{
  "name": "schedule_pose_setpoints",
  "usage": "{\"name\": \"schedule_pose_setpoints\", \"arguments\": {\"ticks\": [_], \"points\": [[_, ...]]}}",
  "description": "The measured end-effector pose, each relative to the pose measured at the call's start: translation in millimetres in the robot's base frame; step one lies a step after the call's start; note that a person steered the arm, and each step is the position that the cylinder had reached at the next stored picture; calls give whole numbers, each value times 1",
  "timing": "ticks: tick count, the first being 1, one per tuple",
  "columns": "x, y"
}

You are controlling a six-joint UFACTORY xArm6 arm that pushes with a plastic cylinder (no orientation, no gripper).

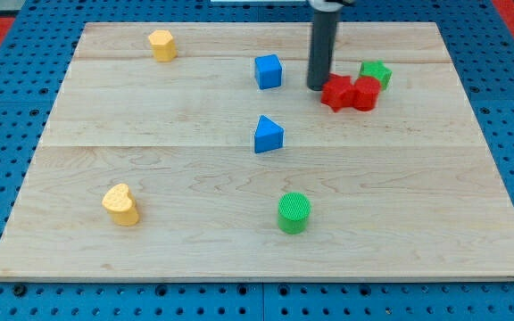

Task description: Move green circle below the triangle

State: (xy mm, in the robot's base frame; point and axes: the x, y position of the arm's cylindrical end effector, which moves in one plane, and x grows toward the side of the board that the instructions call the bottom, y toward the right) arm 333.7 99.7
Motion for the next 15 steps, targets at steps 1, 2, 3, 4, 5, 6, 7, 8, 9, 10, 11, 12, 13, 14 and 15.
{"name": "schedule_pose_setpoints", "arguments": {"ticks": [1,2,3,4,5,6,7,8,9,10,11,12,13,14,15], "points": [[4,-25],[47,0],[110,14],[160,7],[216,-3],[225,-48],[236,-62],[238,-78],[223,-78],[191,-31],[219,-27],[242,-55],[249,-111],[249,-146],[233,-115]]}}
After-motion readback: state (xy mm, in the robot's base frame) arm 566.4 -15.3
